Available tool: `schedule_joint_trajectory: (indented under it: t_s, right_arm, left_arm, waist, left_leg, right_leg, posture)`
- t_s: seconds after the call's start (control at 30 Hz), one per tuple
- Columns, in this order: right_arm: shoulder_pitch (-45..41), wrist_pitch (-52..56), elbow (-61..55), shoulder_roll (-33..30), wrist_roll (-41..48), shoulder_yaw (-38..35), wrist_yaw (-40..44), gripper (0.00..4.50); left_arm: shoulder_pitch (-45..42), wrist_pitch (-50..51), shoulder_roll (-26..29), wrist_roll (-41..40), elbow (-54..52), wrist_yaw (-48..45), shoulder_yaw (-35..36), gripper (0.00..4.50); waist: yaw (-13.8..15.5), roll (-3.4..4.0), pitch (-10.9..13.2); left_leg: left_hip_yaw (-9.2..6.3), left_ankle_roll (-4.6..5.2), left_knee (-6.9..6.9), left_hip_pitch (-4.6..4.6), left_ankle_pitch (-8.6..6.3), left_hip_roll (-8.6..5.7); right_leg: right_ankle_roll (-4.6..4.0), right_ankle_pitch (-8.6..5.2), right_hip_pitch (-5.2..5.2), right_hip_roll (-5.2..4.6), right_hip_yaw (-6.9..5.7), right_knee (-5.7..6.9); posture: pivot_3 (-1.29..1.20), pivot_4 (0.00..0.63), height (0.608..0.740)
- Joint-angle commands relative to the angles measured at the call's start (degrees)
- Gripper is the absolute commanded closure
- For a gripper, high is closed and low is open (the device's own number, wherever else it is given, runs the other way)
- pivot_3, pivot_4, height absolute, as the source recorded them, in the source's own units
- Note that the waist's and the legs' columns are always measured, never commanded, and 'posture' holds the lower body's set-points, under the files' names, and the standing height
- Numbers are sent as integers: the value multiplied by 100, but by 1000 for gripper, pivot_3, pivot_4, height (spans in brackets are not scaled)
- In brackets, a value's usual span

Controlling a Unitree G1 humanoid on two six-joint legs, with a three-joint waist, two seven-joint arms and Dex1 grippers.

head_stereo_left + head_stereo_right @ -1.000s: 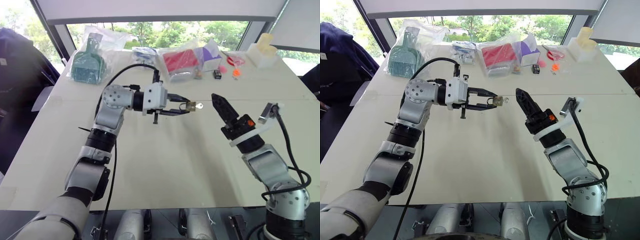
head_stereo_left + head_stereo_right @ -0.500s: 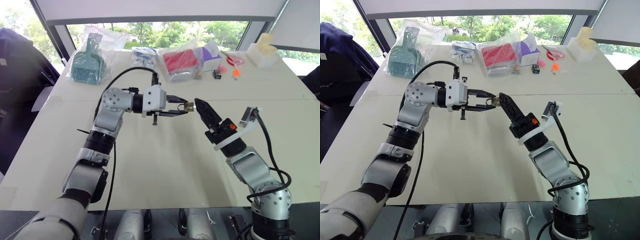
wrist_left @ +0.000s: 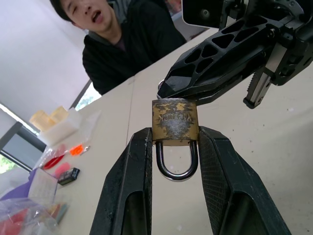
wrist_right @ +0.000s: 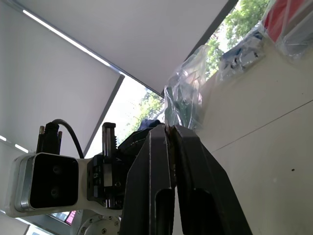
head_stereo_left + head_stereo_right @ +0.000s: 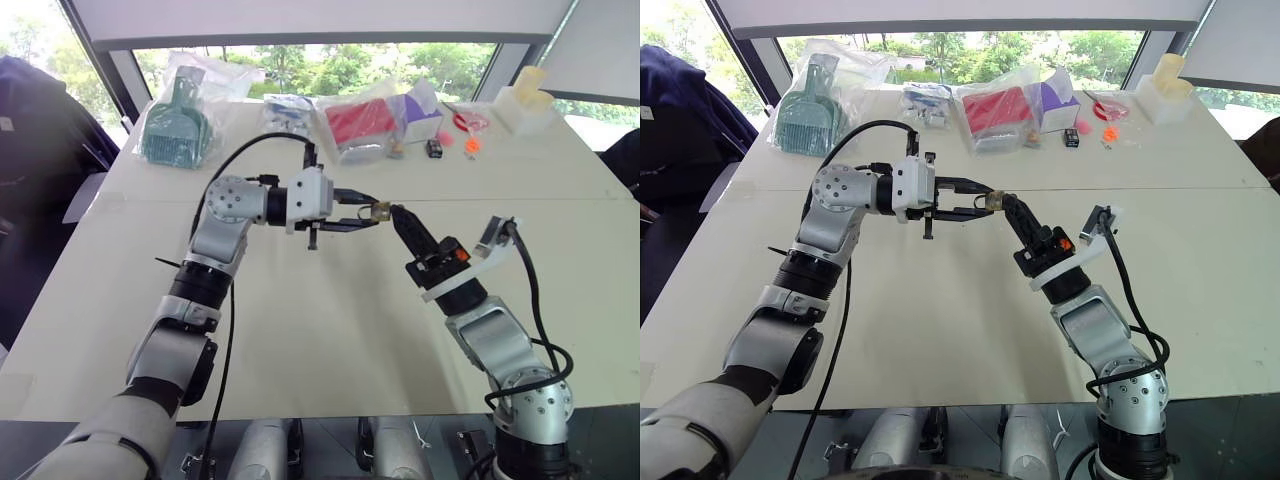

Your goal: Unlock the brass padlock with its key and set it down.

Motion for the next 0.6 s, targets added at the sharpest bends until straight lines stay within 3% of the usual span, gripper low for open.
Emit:
schedule_joint_trajectory:
  t_s: [0.03,0.6]
  right_arm:
    - [-52,-98,-70,37,18,-48,42,4484]
    - [-263,-454,768,792,286,-396,-1322,4484]
  left_arm:
    - [-146,-183,34,-97,-181,141,48,3728]
    - [-441,-3987,61,1596,923,2394,-137,3728]
  waist:
    - [0,0,0]
    - [1,2,0]
  left_leg:
    - [0,0,0,0,0,0]
    - [1,-2,-7,2,1,0]
  right_leg:
    - [0,0,0,0,0,0]
    - [6,4,0,-1,0,0]
  posture:
    - [0,150,735]
    - [0,150,735]
